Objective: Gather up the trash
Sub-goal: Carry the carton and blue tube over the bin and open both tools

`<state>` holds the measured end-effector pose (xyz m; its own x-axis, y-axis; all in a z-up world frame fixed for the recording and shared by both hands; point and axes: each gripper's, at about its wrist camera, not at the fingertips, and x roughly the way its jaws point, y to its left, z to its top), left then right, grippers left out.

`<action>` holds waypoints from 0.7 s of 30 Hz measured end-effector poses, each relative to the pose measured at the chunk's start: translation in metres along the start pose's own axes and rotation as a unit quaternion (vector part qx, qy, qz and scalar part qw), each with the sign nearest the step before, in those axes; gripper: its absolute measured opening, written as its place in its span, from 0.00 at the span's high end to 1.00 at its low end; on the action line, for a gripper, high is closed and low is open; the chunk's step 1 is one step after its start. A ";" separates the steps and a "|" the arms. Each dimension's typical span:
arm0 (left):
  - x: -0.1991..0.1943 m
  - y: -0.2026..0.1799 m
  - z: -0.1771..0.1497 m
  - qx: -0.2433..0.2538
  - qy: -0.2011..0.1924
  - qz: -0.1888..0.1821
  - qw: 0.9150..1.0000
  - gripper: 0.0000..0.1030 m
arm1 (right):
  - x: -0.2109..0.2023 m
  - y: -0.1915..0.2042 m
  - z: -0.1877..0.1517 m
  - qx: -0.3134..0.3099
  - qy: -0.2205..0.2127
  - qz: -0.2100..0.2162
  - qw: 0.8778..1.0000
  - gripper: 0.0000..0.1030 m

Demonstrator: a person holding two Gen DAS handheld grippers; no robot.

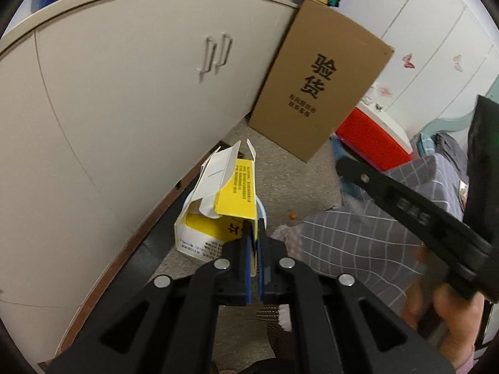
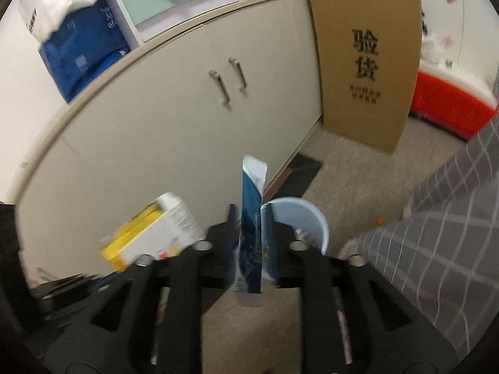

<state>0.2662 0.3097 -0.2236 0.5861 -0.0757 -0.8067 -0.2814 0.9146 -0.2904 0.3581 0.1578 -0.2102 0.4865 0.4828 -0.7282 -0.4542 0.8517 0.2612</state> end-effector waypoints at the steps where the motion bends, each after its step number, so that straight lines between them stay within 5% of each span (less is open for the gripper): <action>1: 0.001 0.002 0.001 -0.002 0.001 0.001 1.000 0.97 | 0.006 0.000 0.000 0.000 0.001 0.003 1.000 0.39; 21: 0.016 -0.020 0.003 0.015 0.013 -0.005 1.000 0.97 | -0.028 -0.026 -0.017 0.031 -0.010 -0.010 0.999 0.29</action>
<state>0.2835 0.2914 -0.2294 0.5683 -0.0946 -0.8173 -0.2529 0.9252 -0.2830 0.3435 0.1186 -0.2069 0.5102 0.4691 -0.7209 -0.3974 0.8719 0.2861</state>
